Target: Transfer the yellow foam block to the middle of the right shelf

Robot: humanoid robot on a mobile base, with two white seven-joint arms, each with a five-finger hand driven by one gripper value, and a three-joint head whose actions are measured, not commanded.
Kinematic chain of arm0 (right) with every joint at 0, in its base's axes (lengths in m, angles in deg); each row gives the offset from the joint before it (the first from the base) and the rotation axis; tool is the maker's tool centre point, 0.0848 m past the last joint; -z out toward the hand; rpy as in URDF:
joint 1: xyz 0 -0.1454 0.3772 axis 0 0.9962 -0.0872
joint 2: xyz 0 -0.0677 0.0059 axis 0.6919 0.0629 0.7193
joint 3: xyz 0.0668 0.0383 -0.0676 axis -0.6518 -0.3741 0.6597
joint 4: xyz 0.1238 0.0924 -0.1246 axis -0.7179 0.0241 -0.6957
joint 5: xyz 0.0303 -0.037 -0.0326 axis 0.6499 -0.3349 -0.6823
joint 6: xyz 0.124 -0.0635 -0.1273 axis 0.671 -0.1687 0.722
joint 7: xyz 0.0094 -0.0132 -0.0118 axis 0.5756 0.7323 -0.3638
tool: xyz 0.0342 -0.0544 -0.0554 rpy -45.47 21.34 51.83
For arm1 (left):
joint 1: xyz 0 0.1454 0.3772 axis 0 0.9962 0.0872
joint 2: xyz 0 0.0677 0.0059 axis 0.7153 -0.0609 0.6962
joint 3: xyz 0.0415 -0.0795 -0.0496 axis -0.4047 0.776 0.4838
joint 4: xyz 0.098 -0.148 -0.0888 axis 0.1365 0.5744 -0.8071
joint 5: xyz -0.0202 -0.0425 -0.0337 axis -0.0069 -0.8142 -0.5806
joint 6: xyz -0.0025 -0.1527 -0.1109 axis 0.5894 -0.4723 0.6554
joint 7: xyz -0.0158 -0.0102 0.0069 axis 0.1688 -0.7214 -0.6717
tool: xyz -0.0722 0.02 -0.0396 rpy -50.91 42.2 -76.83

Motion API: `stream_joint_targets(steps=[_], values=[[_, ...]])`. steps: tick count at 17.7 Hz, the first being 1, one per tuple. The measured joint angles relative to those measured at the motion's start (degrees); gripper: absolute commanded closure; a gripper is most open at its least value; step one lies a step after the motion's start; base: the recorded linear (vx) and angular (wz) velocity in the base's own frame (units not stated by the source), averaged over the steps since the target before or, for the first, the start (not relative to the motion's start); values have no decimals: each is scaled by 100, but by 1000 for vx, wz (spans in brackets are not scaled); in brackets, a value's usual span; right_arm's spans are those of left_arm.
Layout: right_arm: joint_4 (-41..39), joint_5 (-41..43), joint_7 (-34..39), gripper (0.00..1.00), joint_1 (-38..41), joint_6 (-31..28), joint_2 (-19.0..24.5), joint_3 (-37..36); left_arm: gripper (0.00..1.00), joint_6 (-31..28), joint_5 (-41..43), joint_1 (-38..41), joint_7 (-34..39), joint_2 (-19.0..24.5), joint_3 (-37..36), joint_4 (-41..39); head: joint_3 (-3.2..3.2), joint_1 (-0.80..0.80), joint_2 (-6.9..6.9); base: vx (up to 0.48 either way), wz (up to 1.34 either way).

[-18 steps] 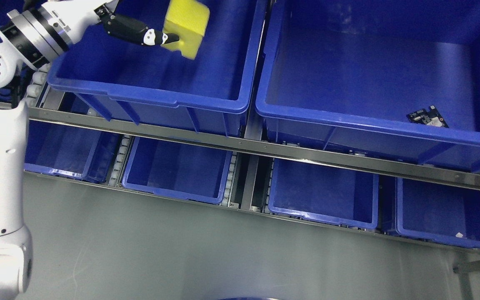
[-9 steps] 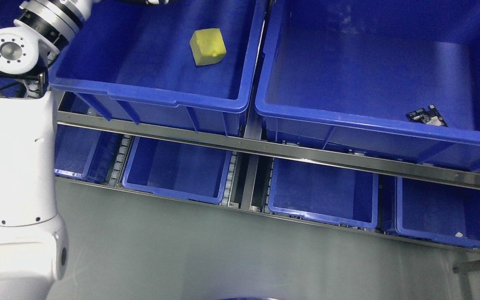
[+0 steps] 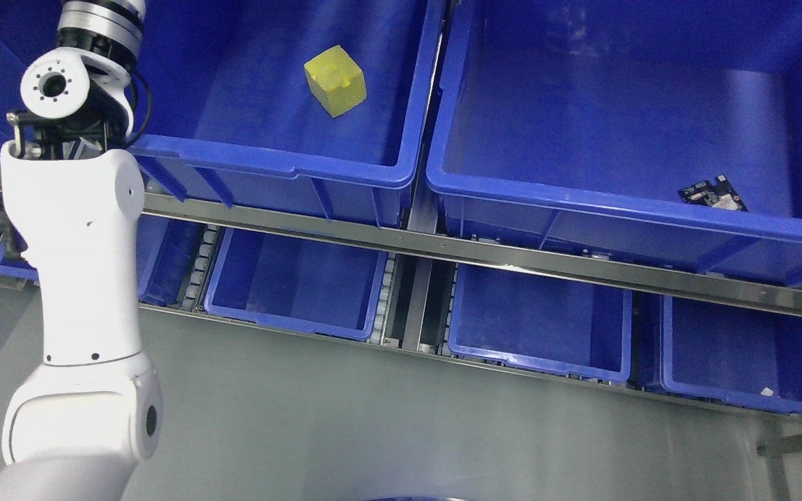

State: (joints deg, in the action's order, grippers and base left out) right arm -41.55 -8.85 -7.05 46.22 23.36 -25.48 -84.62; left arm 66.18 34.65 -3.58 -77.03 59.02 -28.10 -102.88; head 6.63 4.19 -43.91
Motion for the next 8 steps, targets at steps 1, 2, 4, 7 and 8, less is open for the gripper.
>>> stream_joint_targets(steps=[1, 2, 4, 7, 8], values=[[0, 0, 0, 0, 0, -2, 0, 0, 0, 0, -88, 27, 8, -40, -17, 56, 0, 0, 0, 0, 0], [0, 0, 0, 0, 0, -2, 0, 0, 0, -1, -159, 53, 11, -75, -31, 104, 0, 0, 0, 0, 0], [0, 0, 0, 0, 0, -3, 0, 0, 0, -9, -276, 89, 18, -145, -56, 194, 0, 0, 0, 0, 0], [0, 0, 0, 0, 0, -5, 0, 0, 0, -10, -385, 120, 26, -222, -34, 300, 0, 0, 0, 0, 0], [0, 0, 0, 0, 0, -5, 0, 0, 0, -11, -407, 125, 26, -243, -28, 329, 0, 0, 0, 0, 0]])
